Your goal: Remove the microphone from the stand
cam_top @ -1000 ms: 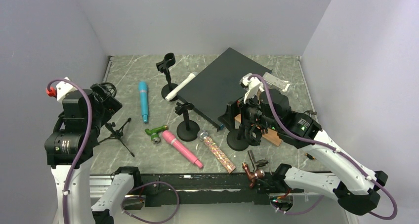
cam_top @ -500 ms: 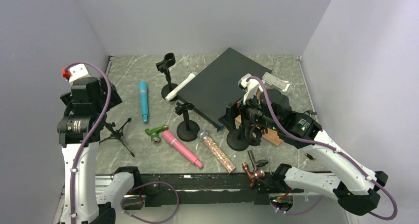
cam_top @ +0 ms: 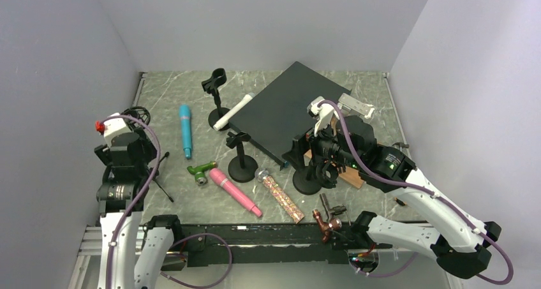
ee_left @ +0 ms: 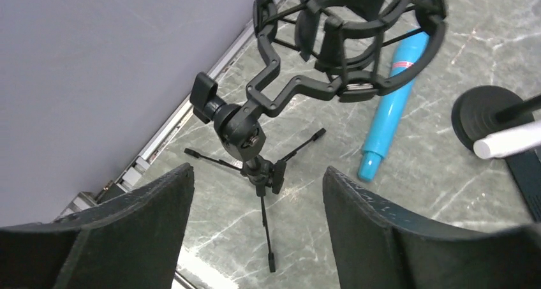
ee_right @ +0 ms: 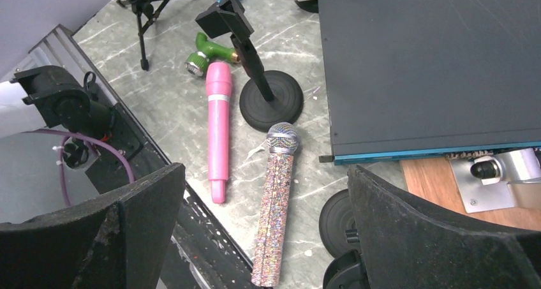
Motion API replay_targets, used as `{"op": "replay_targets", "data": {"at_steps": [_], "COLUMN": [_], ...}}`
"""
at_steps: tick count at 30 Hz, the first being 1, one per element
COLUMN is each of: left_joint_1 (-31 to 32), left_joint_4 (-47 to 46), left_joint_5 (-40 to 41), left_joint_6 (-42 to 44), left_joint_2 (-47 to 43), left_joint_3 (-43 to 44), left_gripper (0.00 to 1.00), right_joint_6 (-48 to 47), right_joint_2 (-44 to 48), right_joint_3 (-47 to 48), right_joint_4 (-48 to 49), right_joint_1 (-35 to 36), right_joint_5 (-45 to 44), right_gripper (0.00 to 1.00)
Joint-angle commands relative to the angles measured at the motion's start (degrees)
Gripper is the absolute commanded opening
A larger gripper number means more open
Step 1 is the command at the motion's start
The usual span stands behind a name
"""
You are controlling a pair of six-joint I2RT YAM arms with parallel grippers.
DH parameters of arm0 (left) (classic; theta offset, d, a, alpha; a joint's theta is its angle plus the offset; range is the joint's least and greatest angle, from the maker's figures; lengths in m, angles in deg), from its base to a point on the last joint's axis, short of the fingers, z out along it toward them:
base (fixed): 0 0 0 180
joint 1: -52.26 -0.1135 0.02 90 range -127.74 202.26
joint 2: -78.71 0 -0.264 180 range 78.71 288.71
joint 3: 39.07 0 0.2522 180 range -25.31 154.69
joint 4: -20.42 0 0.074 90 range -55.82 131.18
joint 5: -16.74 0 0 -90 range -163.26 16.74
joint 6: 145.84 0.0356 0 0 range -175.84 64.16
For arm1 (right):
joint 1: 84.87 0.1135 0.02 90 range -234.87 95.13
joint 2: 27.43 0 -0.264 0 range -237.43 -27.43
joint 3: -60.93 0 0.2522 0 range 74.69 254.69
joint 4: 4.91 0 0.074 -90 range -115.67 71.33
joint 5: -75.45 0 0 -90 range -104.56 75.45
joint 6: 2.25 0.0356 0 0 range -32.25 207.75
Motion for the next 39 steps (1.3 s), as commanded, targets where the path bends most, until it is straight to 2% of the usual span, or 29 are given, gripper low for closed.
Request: {"op": "replay_targets", "data": {"at_steps": [1,6,9,12,16,20,22,24,26,30,39], "left_joint_1": [-0.3,-0.6,-1.3,-2.2,-3.2,-3.4,-3.4,-3.4,-3.4,-3.4,-3.4], "left_joint_4": [-10.6,-23.1,-25.2,-30.8,-37.0,-41.3,-41.9,-42.7,-42.4,-40.3,-40.4], "left_joint_5": [5.7,5.5,8.0,5.9,1.5,-1.1,-2.1,-4.1,-5.8,-9.5,-22.2], "left_joint_6": [-2.1,2.0,1.3,3.9,5.3,6.5,7.5,8.5,8.3,6.6,-4.2], "left_joint_2": [-2.3,-0.5,2.3,3.2,2.0,-0.5,-1.1,-1.7,-2.2,-3.2,-5.4], "left_joint_3": [-6.4,-12.9,-13.9,-16.6,-21.1,-24.6,-25.2,-25.5,-25.4,-24.5,-23.9], "left_gripper": [0.73,0.75,0.80,0.77,0.60,0.53,0.47,0.32,0.03,0.00,0.00], "right_joint_6": [-1.2,-1.3,-1.0,-0.4,0.1,1.6,3.0,4.9,6.6,10.0,14.5], "right_joint_2": [0.5,-0.4,-0.7,-1.0,-2.2,-5.9,-8.4,-11.4,-14.9,-21.0,-37.0], "right_joint_3": [0.1,1.5,2.5,3.5,4.4,6.2,7.7,9.5,11.1,14.7,23.3], "right_joint_4": [2.4,1.5,1.0,0.7,2.5,5.8,8.0,10.9,13.6,18.9,26.7], "right_joint_1": [-0.5,-0.5,-0.5,-0.4,-0.5,-0.5,-0.4,-0.4,-0.3,0.2,1.1], "right_joint_5": [0.2,0.7,0.9,0.9,2.1,4.1,5.6,7.3,9.2,12.2,19.4], "right_gripper": [1.00,1.00,1.00,1.00,1.00,0.99,0.98,0.98,0.96,0.94,0.91]}}
